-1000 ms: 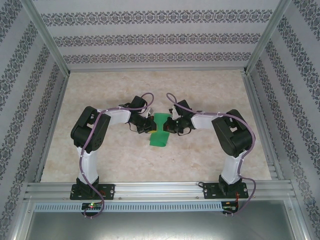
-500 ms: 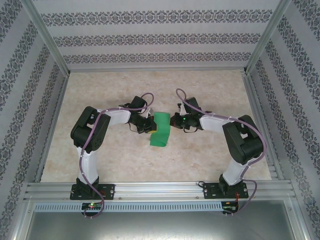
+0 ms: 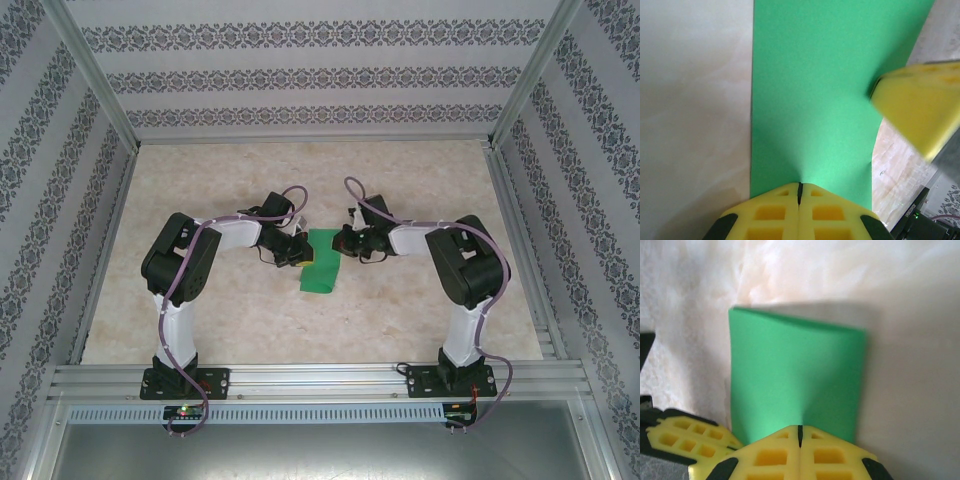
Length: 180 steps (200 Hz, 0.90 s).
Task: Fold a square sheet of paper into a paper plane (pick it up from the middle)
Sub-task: Fold the square sheet of paper in half at the center of the table.
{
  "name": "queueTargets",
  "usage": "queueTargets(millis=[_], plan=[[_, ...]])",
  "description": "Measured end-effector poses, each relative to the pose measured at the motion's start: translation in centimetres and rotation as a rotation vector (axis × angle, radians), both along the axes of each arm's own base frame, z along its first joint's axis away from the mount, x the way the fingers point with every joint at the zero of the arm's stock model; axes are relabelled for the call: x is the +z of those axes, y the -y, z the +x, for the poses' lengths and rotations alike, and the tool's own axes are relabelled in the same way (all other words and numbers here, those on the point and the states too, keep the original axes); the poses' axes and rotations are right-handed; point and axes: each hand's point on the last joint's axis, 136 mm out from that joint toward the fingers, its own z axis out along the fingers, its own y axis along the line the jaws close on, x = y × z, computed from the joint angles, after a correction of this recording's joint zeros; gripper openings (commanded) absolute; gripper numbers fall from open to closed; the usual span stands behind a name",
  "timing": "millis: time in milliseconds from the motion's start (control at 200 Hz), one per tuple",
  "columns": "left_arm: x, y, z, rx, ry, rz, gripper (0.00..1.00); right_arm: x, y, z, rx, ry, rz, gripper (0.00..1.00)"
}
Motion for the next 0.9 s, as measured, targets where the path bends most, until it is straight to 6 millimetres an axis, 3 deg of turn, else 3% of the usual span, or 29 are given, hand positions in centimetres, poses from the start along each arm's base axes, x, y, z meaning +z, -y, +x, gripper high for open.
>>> queueTargets(millis=[110, 325, 425, 560, 694, 899], plan=[[0.0, 0.0, 0.0, 0.0, 0.002, -0.001, 0.0, -0.1, 2.3, 1.6, -0.056, -0.013, 0.022, 0.0], [0.1, 0.0, 0.0, 0.001, 0.01, -0.005, 0.0, 0.6, 3.9, 3.1, -0.109, -0.005, 0.021, 0.0], [0.1, 0.0, 0.0, 0.004, 0.007, -0.005, 0.0, 2.1, 2.8, 2.6, -0.087, 0.027, 0.025, 0.0], [0.1, 0.0, 0.0, 0.01, 0.002, -0.005, 0.0, 3.7, -0.6, 0.9, -0.006, 0.057, 0.04, 0.0], [0.0, 0.0, 0.1, 0.011, 0.001, -0.005, 0.0, 2.3, -2.7, -0.7, 0.05, 0.017, 0.035, 0.0], [0.0, 0.0, 0.0, 0.011, 0.001, -0.005, 0.0, -0.1, -1.9, 0.3, 0.027, -0.04, 0.023, 0.0]])
